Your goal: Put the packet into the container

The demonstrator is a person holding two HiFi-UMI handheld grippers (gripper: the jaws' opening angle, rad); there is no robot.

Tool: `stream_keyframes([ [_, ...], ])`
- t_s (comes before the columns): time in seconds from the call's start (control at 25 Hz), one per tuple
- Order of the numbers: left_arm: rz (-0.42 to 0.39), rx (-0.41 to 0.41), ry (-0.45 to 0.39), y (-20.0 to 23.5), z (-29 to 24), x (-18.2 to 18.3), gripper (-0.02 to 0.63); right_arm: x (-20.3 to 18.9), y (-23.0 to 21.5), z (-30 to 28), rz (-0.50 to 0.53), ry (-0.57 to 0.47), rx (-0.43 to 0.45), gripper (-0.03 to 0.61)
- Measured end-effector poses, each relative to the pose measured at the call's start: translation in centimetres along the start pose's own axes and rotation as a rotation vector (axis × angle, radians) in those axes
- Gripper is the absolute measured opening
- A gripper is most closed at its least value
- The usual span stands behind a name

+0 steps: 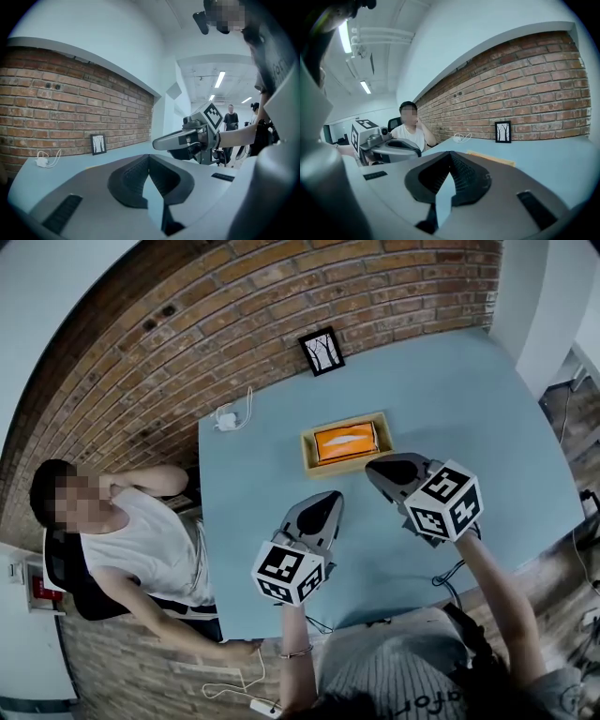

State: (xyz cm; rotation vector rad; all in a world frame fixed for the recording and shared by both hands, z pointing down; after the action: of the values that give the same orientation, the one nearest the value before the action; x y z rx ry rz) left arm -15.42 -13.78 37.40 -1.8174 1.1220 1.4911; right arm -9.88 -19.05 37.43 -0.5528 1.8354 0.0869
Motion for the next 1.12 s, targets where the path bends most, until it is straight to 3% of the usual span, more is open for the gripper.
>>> stream_keyframes([
  [0.44,-0.038,-0.048,-0.025,-3.2,0.6,1.3,0.008,0.0,3.0,3.6,0.039,-0.048,0.027,0.011],
  [1.12,-0.051,-0.058,-0.019,-4.0,0.8,1.1,0.008,-1.6,3.7,5.2,0.038,-0.048,0.021,0.012],
])
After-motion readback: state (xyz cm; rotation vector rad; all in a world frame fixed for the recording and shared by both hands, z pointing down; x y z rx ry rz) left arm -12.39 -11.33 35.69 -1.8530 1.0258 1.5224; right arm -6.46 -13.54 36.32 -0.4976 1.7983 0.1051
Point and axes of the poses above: the fingertips, and each gripper's own axes: z backward along the fingers, y to its left, x out of its top, the point moved 1 cm from there along z, backward along the fingers, and after that the axes turned 1 degree about z, right-handed, at the moved point
